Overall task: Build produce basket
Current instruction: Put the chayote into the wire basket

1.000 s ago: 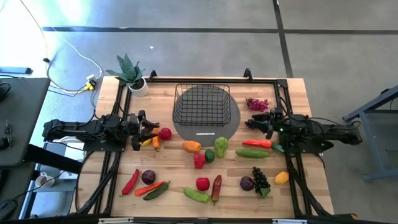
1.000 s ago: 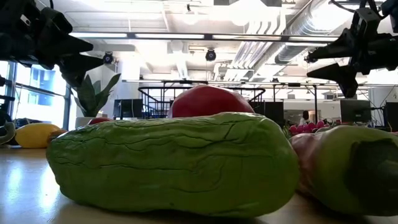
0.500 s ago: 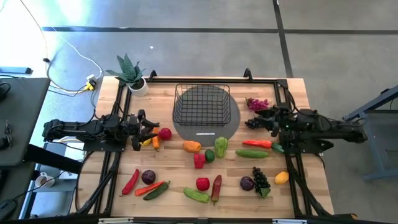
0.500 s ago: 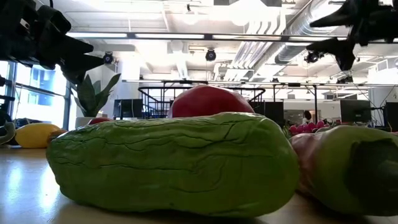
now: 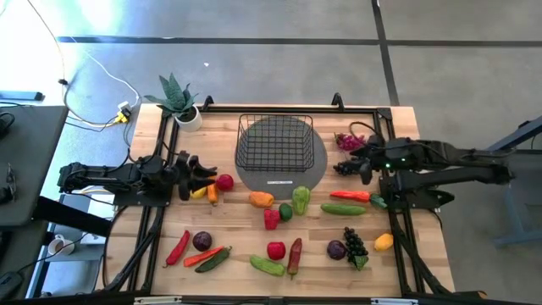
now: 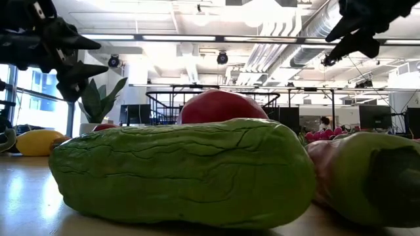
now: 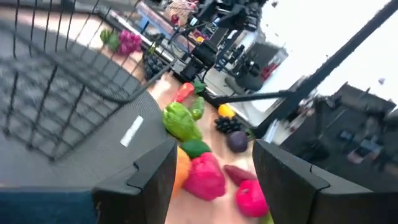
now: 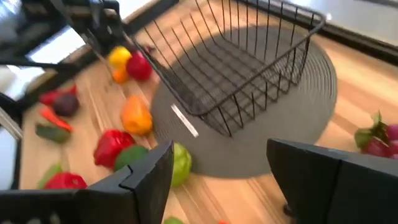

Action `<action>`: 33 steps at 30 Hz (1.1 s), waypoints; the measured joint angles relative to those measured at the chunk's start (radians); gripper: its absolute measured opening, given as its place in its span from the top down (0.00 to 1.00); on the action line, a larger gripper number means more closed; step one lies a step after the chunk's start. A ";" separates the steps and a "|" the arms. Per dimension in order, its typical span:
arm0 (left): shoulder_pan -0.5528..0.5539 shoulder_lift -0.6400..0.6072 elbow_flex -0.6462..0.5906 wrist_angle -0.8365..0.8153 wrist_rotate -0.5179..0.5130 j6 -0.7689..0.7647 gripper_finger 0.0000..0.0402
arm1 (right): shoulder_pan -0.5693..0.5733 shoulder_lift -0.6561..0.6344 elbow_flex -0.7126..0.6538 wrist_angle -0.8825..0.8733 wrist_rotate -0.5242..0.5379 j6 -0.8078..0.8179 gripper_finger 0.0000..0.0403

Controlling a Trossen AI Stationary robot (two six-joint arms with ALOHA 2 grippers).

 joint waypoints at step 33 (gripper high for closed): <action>0.000 0.000 0.056 0.196 -0.010 -0.098 0.50 | 0.000 0.533 0.114 -0.124 -0.301 0.110 0.40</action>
